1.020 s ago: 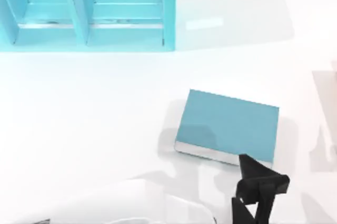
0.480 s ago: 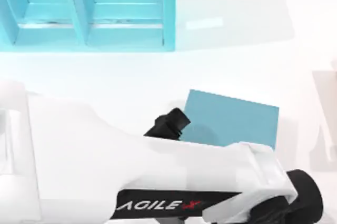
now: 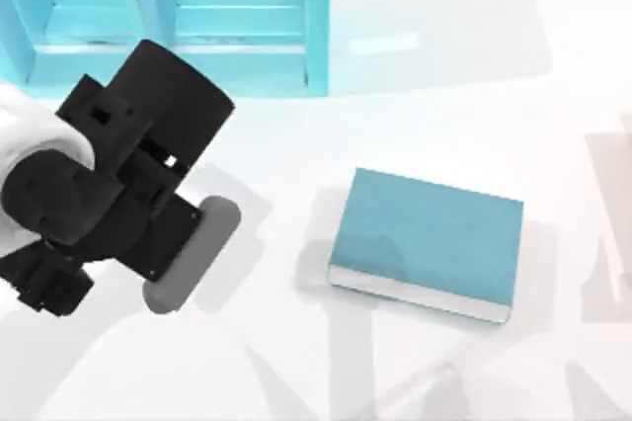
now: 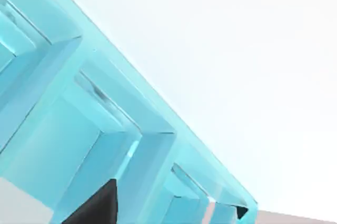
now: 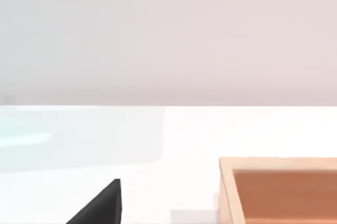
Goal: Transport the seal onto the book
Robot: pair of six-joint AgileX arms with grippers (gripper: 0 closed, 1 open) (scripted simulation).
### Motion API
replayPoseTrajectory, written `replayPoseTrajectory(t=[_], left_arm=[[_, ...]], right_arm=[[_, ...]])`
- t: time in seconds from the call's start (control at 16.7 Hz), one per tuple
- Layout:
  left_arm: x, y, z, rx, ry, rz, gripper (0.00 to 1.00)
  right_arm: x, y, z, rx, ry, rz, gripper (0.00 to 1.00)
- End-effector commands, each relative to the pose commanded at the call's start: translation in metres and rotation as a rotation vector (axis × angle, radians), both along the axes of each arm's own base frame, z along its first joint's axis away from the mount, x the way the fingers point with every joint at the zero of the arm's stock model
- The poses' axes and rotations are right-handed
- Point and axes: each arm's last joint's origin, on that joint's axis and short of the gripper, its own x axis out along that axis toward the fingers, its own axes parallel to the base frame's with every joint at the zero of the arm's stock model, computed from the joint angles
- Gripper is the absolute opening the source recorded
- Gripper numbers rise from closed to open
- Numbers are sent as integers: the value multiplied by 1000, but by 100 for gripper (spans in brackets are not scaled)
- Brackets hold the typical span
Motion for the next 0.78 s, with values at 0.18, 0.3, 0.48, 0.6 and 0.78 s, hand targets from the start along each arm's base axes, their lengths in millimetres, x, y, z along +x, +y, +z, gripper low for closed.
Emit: replayPoseTrajectory(t=[0.18,0.3,0.48,0.6,0.78], left_arm=[[-20,65,20,-594,-269,438,100],[-41,95,23,-961,-438,636,100],[-71,122,10,-1425,-619,789,100],[-85,131,-8,-1660,-683,826,100],[-95,138,-39,-1906,-727,842,100]], right_arm=[[0,0,0,0,0,0,100],[0,0,0,0,0,0,100],[0,0,0,0,0,0,100],[0,0,0,0,0,0,100],[0,0,0,0,0,0,100]])
